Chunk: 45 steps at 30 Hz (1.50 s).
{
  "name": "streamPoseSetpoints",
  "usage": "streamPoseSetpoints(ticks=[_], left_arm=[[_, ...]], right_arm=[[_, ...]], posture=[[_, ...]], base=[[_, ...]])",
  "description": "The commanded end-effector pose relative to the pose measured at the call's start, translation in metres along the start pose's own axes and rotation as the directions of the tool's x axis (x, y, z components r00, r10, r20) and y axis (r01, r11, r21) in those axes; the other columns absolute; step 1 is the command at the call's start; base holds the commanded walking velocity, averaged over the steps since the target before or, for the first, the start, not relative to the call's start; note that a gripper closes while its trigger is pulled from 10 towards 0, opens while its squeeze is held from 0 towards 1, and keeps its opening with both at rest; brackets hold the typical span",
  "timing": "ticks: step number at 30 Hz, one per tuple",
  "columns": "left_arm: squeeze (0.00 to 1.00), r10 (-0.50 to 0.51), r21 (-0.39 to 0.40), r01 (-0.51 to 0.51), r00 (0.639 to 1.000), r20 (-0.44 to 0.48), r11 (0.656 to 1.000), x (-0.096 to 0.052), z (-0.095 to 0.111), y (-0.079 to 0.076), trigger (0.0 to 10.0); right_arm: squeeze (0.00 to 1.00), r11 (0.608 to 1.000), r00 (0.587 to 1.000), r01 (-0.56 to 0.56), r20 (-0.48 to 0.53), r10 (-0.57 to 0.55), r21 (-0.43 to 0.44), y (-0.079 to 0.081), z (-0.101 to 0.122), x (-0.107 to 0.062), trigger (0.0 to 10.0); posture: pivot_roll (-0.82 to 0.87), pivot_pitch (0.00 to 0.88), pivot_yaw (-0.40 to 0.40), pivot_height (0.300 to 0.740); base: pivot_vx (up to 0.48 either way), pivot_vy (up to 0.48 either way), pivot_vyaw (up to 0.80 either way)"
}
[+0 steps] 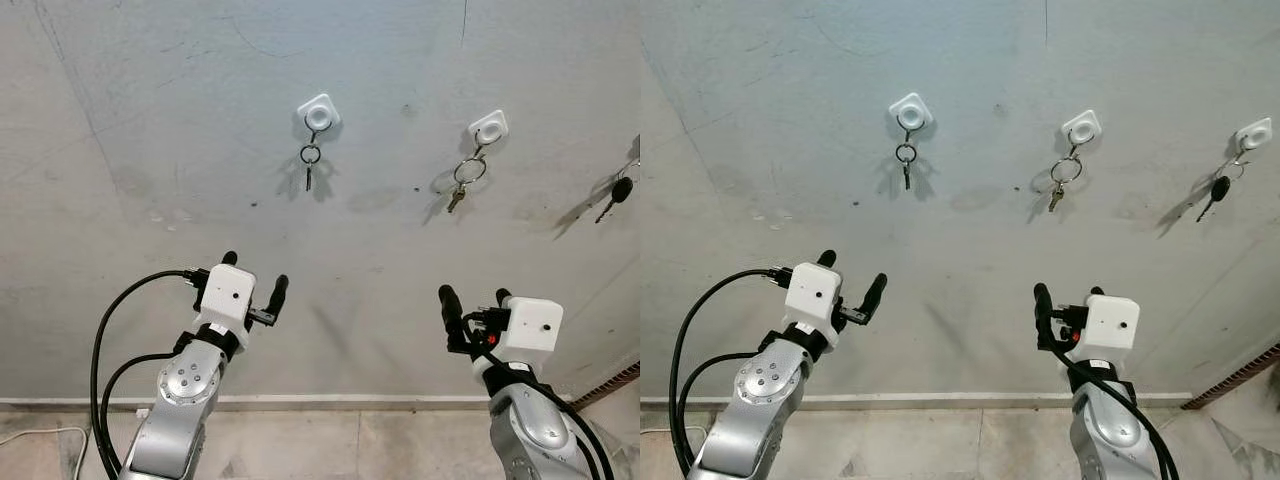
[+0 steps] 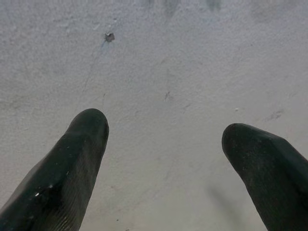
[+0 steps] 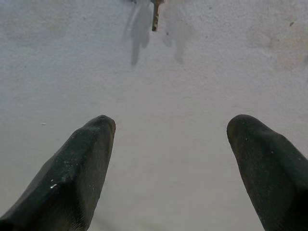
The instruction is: Hang keys on a hook
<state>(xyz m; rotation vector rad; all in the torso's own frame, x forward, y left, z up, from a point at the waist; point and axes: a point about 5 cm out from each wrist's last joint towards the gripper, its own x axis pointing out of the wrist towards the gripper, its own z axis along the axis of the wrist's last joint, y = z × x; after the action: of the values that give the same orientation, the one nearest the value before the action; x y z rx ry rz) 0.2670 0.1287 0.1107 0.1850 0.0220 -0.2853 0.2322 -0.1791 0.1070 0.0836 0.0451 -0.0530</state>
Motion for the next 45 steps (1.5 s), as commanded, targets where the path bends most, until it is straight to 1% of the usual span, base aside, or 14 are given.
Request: streamPoseSetpoints(ticks=[1, 9, 10, 12, 13, 17, 19, 20, 22, 26, 32, 38, 45], left_arm=[[0.00, -0.007, 0.004, 0.007, 1.000, 0.006, 1.000, 0.003, 0.002, -0.001, 10.0], [0.00, -0.027, 0.004, 0.027, 1.000, 0.002, 1.000, 0.003, 0.003, -0.002, 10.0], [0.00, -0.033, 0.004, 0.033, 0.999, 0.001, 0.999, 0.003, 0.003, -0.002, 10.0], [0.00, -0.042, 0.005, 0.042, 0.999, 0.000, 0.999, 0.003, 0.003, -0.002, 10.0], [0.00, -0.062, 0.015, 0.062, 0.998, -0.003, 0.998, 0.002, 0.004, -0.001, 10.0], [0.00, -0.107, 0.037, 0.107, 0.994, -0.011, 0.994, 0.002, 0.006, 0.002, 10.0], [0.00, -0.112, 0.041, 0.113, 0.994, -0.011, 0.993, 0.003, 0.006, 0.002, 10.0], [0.00, -0.120, 0.046, 0.120, 0.993, -0.012, 0.992, 0.003, 0.006, 0.003, 10.0], [0.00, -0.133, 0.047, 0.133, 0.991, -0.013, 0.990, 0.005, 0.007, 0.003, 10.0], [0.00, -0.151, 0.045, 0.151, 0.989, -0.008, 0.988, 0.009, 0.009, -0.001, 10.0], [0.00, -0.145, 0.035, 0.145, 0.989, -0.001, 0.989, 0.010, 0.010, -0.003, 10.0], [0.00, -0.122, 0.025, 0.122, 0.993, 0.000, 0.992, 0.009, 0.009, -0.002, 10.0], [0.00, -0.100, 0.018, 0.100, 0.995, 0.001, 0.995, 0.008, 0.008, -0.002, 10.0]], right_arm=[[0.00, 1.000, 1.000, 0.000, -0.007, 0.000, 0.005, -0.001, -0.001, 0.001, 10.0], [0.00, 1.000, 1.000, 0.007, -0.008, -0.007, 0.025, 0.001, -0.003, 0.001, 10.0], [0.00, 0.999, 1.000, 0.012, -0.007, -0.012, 0.029, 0.001, -0.003, 0.001, 10.0], [0.00, 0.999, 1.000, 0.017, -0.006, -0.016, 0.033, 0.001, -0.003, 0.001, 10.0], [0.00, 0.999, 1.000, 0.029, -0.006, -0.029, 0.044, 0.003, -0.005, 0.000, 10.0], [0.00, 0.996, 0.998, 0.059, -0.013, -0.059, 0.070, 0.008, -0.011, -0.006, 10.0], [0.00, 0.995, 0.998, 0.063, -0.014, -0.062, 0.073, 0.008, -0.012, -0.006, 10.0], [0.00, 0.994, 0.997, 0.077, -0.018, -0.075, 0.082, 0.009, -0.014, -0.009, 10.0], [0.00, 0.992, 0.996, 0.085, -0.020, -0.084, 0.087, 0.010, -0.015, -0.011, 10.0], [0.00, 0.992, 0.996, 0.093, -0.021, -0.091, 0.090, 0.010, -0.016, -0.013, 10.0], [0.00, 0.993, 0.996, 0.088, -0.012, -0.087, 0.082, 0.008, -0.014, -0.008, 10.0], [0.00, 0.996, 0.998, 0.064, -0.004, -0.064, 0.065, 0.008, -0.011, 0.000, 10.0], [0.00, 0.997, 0.999, 0.041, -0.005, -0.041, 0.058, 0.010, -0.010, 0.006, 10.0]], posture=[[0.14, 0.000, -0.050, 0.740], [0.14, 0.000, -0.034, 0.740], [0.14, 0.000, -0.014, 0.740], [0.14, 0.000, -0.014, 0.740], [0.14, 0.000, 0.013, 0.740], [0.14, 0.000, 0.063, 0.740], [0.14, 0.000, 0.063, 0.740], [0.13, 0.000, 0.080, 0.740], [0.13, 0.000, 0.086, 0.740], [0.12, 0.000, 0.087, 0.740], [0.13, 0.000, 0.068, 0.740], [0.14, 0.000, 0.032, 0.740], [0.15, 0.000, 0.015, 0.740]], base=[[-0.244, 0.000, 0.00], [-0.259, 0.000, 0.00], [-0.259, 0.000, 0.00], [0.000, 0.000, 0.00], [0.000, 0.000, 0.00], [0.000, 0.000, 0.00], [0.000, 0.000, 0.00], [0.000, 0.000, 0.00], [0.000, 0.000, 0.00], [0.000, 0.000, 0.00], [0.000, 0.000, 0.00], [-0.271, 0.000, 0.00], [-0.309, 0.000, 0.00]])
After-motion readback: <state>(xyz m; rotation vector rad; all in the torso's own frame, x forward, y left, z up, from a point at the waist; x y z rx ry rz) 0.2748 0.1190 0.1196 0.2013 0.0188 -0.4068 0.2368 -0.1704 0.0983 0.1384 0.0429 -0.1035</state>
